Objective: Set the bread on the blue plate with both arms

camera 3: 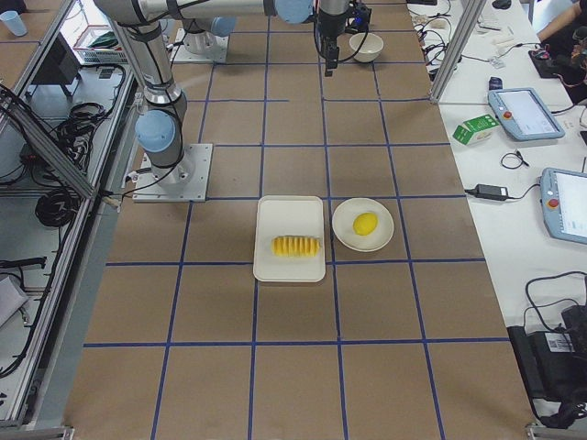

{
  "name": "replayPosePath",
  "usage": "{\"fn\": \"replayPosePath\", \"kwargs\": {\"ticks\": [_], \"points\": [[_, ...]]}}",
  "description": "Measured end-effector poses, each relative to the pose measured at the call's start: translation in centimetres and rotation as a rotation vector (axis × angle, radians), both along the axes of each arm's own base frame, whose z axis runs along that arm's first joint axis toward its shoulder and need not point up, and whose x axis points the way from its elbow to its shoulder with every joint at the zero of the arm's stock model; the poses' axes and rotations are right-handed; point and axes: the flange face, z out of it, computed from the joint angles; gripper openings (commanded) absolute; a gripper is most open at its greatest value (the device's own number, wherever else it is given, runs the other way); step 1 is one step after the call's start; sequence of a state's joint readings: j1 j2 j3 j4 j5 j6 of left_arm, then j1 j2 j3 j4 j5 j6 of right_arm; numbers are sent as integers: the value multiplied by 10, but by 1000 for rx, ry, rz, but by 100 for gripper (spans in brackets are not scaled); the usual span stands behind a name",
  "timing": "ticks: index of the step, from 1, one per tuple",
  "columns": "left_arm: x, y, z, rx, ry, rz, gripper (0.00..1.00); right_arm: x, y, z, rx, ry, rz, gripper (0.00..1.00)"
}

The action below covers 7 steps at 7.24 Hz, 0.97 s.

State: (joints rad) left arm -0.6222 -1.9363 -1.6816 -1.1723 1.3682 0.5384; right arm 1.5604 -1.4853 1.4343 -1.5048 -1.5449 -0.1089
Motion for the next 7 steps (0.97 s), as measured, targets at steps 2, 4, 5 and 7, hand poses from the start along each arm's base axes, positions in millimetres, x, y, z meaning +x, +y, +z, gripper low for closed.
{"fn": "replayPosePath", "kwargs": {"ticks": [2, 4, 5, 7], "points": [[-1, 1, -18, 26, 33, 19, 100, 0, 0, 0, 0, 0, 0, 100], [-3, 2, -27, 45, 53, 21, 57, 1, 0, 0, 0, 0, 1, 100], [-5, 4, -30, 56, 63, 22, 23, 0, 0, 0, 0, 0, 1, 100], [-6, 4, -28, 71, 74, 22, 0, 0, 0, 0, 0, 0, 0, 100]]}}
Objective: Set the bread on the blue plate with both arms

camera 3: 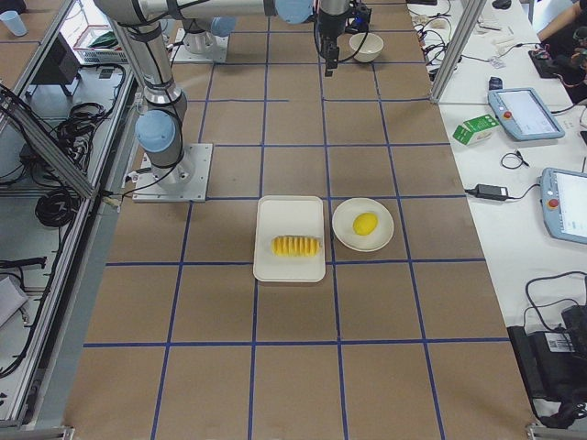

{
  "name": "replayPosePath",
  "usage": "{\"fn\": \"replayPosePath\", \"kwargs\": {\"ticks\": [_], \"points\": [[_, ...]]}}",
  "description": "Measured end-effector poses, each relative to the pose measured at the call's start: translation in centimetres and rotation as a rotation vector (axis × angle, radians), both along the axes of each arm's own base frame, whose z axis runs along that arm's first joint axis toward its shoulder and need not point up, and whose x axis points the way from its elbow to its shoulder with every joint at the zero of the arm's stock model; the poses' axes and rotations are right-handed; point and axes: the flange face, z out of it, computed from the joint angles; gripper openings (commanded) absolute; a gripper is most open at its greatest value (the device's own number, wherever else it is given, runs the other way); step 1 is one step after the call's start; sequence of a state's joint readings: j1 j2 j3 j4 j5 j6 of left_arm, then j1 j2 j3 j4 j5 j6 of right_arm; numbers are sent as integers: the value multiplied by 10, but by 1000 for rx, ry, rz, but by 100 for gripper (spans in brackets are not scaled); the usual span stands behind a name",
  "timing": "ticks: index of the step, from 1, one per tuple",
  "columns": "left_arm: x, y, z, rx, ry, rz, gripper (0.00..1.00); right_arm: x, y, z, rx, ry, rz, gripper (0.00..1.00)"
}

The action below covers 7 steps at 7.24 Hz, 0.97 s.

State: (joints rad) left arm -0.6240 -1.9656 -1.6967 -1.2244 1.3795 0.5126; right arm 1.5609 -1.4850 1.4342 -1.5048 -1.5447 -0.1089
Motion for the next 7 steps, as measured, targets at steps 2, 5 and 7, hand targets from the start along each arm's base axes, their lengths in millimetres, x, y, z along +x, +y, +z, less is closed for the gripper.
{"fn": "replayPosePath", "kwargs": {"ticks": [2, 5, 7], "points": [[3, -2, 11, -9, -15, -5, 0, 0, 0, 0, 0, 0, 0, 100], [8, -8, 38, -29, -55, -18, 0, 0, 0, 0, 0, 0, 1, 100], [4, -10, 67, -26, -81, -36, 0, 0, 0, 0, 0, 0, 1, 100]]}}
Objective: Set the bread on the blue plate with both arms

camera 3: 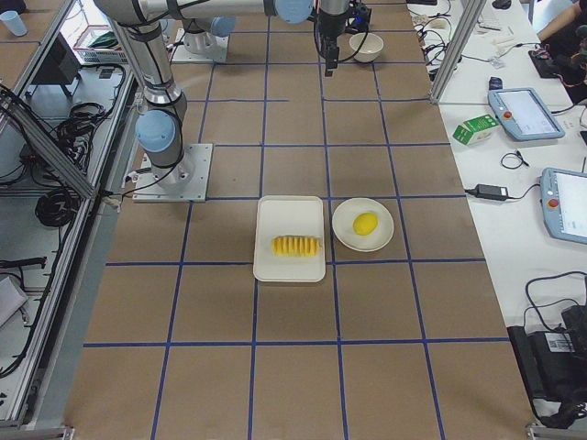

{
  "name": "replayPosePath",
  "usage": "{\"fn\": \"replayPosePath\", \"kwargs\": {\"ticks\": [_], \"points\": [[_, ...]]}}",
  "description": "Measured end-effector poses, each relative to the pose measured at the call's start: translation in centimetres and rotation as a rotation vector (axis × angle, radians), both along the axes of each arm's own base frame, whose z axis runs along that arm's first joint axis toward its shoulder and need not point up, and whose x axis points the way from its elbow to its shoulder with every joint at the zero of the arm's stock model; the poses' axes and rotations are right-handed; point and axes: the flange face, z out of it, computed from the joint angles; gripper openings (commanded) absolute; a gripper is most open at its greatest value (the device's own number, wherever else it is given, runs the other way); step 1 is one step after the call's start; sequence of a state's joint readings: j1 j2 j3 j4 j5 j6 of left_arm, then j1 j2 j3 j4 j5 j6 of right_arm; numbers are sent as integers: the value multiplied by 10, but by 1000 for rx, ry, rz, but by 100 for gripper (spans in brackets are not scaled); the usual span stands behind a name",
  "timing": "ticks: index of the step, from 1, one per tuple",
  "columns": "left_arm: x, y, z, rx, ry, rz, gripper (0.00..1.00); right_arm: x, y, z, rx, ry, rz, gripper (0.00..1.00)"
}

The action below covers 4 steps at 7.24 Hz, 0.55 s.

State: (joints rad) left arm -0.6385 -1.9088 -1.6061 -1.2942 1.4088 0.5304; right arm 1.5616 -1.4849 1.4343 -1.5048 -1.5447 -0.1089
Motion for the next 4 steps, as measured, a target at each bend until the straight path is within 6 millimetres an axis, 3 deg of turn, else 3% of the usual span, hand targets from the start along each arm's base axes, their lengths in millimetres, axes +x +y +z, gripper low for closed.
{"fn": "replayPosePath", "kwargs": {"ticks": [4], "points": [[-16, 21, 93, 94, -13, -18, 0, 0, 0, 0, 0, 0, 0, 100]]}}
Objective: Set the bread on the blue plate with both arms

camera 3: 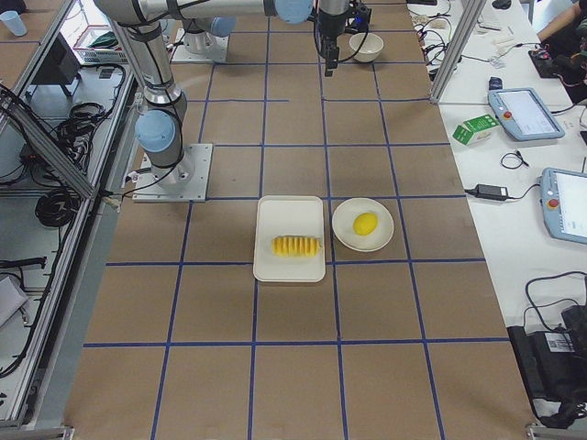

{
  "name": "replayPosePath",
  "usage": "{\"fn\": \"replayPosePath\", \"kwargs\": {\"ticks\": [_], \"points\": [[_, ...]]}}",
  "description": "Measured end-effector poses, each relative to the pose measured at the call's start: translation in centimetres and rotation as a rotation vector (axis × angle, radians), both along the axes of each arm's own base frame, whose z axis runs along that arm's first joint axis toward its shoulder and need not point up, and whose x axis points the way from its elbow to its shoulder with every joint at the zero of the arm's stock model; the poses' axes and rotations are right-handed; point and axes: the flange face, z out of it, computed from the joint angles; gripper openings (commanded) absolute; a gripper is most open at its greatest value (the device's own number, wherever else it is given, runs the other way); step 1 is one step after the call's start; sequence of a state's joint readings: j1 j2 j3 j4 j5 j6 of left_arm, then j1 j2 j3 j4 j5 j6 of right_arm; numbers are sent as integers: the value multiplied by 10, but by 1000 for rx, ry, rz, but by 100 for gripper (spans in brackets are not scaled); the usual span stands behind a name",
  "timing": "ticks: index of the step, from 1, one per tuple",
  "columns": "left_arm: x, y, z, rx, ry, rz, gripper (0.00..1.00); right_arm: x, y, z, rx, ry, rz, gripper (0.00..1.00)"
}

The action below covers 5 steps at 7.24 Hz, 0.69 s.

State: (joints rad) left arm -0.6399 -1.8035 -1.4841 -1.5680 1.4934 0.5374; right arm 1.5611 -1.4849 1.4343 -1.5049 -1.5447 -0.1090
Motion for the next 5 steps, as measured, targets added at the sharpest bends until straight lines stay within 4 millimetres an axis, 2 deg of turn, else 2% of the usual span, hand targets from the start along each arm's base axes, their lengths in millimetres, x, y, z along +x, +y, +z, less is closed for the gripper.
{"fn": "replayPosePath", "kwargs": {"ticks": [3, 4, 5], "points": [[-42, 30, 44, 76, 97, 55, 0, 0, 0, 0, 0, 0, -1, 100], [-61, 28, 50, 79, 133, 103, 0, 0, 0, 0, 0, 0, -1, 100], [-92, 10, 50, 84, 160, 139, 0, 0, 0, 0, 0, 0, 0, 100]]}}
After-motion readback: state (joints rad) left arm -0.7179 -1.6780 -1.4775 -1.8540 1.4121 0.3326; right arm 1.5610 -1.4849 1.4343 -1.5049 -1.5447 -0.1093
